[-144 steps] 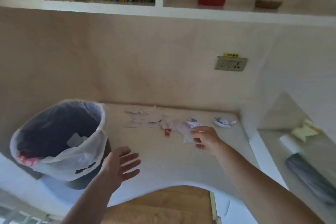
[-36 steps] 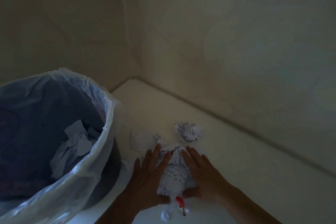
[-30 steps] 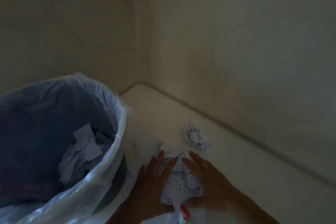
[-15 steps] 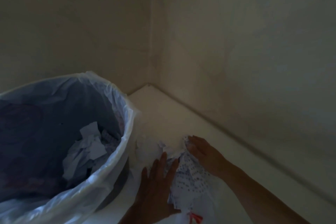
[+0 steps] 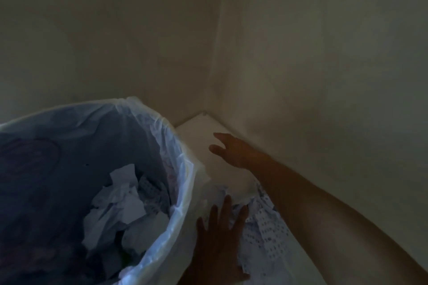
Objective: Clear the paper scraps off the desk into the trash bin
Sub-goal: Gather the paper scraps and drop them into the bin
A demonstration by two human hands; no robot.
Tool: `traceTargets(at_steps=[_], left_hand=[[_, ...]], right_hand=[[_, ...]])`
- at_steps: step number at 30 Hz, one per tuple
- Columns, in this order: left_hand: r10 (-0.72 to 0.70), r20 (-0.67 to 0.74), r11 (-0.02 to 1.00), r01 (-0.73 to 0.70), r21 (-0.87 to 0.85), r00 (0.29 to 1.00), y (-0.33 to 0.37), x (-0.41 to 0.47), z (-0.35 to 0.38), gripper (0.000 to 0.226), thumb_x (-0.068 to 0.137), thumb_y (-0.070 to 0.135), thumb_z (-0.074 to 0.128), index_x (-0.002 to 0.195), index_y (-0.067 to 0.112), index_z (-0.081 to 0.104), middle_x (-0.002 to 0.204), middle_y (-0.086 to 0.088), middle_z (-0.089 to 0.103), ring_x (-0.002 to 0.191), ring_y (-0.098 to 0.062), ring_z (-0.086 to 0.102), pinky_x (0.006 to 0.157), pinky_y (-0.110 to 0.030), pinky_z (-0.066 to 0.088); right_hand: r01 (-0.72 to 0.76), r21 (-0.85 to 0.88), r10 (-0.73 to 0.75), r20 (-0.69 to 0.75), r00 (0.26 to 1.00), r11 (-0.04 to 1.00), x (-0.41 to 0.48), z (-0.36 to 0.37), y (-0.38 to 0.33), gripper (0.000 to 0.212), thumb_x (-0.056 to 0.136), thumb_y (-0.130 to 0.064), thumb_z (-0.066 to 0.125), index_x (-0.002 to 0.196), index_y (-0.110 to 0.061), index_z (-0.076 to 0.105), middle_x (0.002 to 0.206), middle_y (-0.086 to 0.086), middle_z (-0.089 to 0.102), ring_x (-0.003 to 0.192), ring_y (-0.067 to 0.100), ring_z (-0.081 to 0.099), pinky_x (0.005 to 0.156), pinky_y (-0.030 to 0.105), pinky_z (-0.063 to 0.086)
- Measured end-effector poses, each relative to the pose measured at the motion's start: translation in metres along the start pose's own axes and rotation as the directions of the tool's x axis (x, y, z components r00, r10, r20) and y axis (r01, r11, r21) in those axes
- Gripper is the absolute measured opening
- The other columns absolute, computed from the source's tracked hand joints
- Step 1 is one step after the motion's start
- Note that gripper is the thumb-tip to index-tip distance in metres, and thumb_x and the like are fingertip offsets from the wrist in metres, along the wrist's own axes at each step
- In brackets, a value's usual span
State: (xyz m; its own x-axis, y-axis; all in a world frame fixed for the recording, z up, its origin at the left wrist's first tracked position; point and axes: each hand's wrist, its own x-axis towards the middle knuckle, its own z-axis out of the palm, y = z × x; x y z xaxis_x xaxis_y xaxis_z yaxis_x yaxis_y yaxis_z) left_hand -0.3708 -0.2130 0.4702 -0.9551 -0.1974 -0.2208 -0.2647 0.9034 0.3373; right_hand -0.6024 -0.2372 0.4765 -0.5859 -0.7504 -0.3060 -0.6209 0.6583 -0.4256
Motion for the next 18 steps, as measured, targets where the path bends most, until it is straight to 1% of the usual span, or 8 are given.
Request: traceTargets(at_steps=[2,5,8,10,12,14,15,18], left_hand=[[0.034,0.134,0.997,-0.025,-0.066,0.99,-0.003,0.003,0.01,0.112,0.073,0.058,0.072,0.153,0.045,-0.007,0.164,-0.007,-0.019,0.151,-0.036,-0.001,0.115,-0.064,0.017],[0.0,0.165,0.997,0.013,-0.075,0.986,-0.003,0.001,0.007,0.102,0.088,0.036,0.065,0.152,0.044,-0.014,0.162,-0.002,-0.029,0.148,-0.034,-0.023,0.115,-0.066,-0.006],[-0.021,0.131,0.975,0.05,-0.217,0.991,0.0,0.006,-0.007,0.097,0.084,0.04,0.062,0.152,0.048,-0.008,0.161,0.006,-0.029,0.148,-0.027,-0.025,0.117,-0.06,-0.004],[-0.11,-0.053,0.929,0.084,-0.36,0.993,0.004,0.02,-0.017,0.084,0.083,0.046,0.056,0.152,0.046,0.008,0.164,0.011,-0.014,0.151,-0.018,-0.013,0.121,-0.049,0.006],[-0.279,-0.254,0.838,0.106,-0.536,0.926,0.006,0.047,-0.027,0.069,0.09,0.047,0.052,0.152,0.037,0.023,0.165,0.009,0.006,0.15,-0.015,0.005,0.119,-0.04,0.022],[-0.486,-0.25,0.621,0.13,-0.773,0.838,0.004,0.083,-0.035,0.062,0.095,0.044,0.051,0.152,0.029,0.031,0.163,0.003,0.019,0.148,-0.017,0.02,0.116,-0.039,0.029],[-0.569,-0.193,0.446,0.103,-0.889,0.8,0.002,0.104,-0.039,0.059,0.097,0.041,0.051,0.151,0.025,0.034,0.161,-0.001,0.025,0.146,-0.019,0.026,0.115,-0.04,0.03],[-0.712,-0.052,-0.074,-0.15,-0.986,0.7,-0.008,0.154,-0.05,0.05,0.101,0.028,0.049,0.148,0.015,0.039,0.156,-0.007,0.038,0.14,-0.022,0.037,0.116,-0.041,0.031]], right_hand=[[-0.003,0.024,0.003,0.008,1.0,1.0,0.014,-0.002,-0.004,0.07,0.094,-0.058,0.04,0.152,-0.023,0.022,0.161,0.004,0.022,0.145,0.022,0.027,0.118,0.04,0.022],[-0.024,0.098,0.023,0.009,1.0,0.995,0.019,-0.005,0.001,0.07,0.094,-0.057,0.043,0.152,-0.021,0.025,0.16,0.006,0.024,0.144,0.022,0.029,0.115,0.034,0.022],[-0.034,0.119,0.033,0.009,0.999,0.992,0.02,-0.008,0.009,0.07,0.093,-0.057,0.045,0.151,-0.02,0.027,0.16,0.007,0.026,0.143,0.022,0.031,0.113,0.031,0.022],[-0.024,0.088,0.024,0.004,1.0,0.996,0.024,-0.012,0.012,0.07,0.094,-0.056,0.044,0.151,-0.02,0.026,0.16,0.007,0.025,0.143,0.022,0.032,0.113,0.032,0.023],[0.011,0.033,-0.011,0.007,1.0,0.999,0.032,-0.018,0.014,0.07,0.095,-0.054,0.045,0.152,-0.019,0.024,0.16,0.007,0.024,0.143,0.022,0.031,0.113,0.031,0.023],[0.037,-0.044,-0.035,0.034,0.999,0.998,0.043,-0.021,0.015,0.071,0.095,-0.049,0.048,0.153,-0.018,0.02,0.161,0.006,0.021,0.144,0.021,0.028,0.115,0.032,0.023],[0.052,-0.098,-0.047,0.054,0.997,0.994,0.05,-0.022,0.015,0.071,0.096,-0.045,0.05,0.153,-0.017,0.018,0.162,0.007,0.02,0.145,0.022,0.026,0.116,0.033,0.023],[0.078,-0.238,-0.052,0.113,0.992,0.968,0.074,-0.023,0.011,0.071,0.096,-0.036,0.052,0.153,-0.014,0.017,0.162,0.009,0.018,0.146,0.025,0.026,0.117,0.037,0.025]])
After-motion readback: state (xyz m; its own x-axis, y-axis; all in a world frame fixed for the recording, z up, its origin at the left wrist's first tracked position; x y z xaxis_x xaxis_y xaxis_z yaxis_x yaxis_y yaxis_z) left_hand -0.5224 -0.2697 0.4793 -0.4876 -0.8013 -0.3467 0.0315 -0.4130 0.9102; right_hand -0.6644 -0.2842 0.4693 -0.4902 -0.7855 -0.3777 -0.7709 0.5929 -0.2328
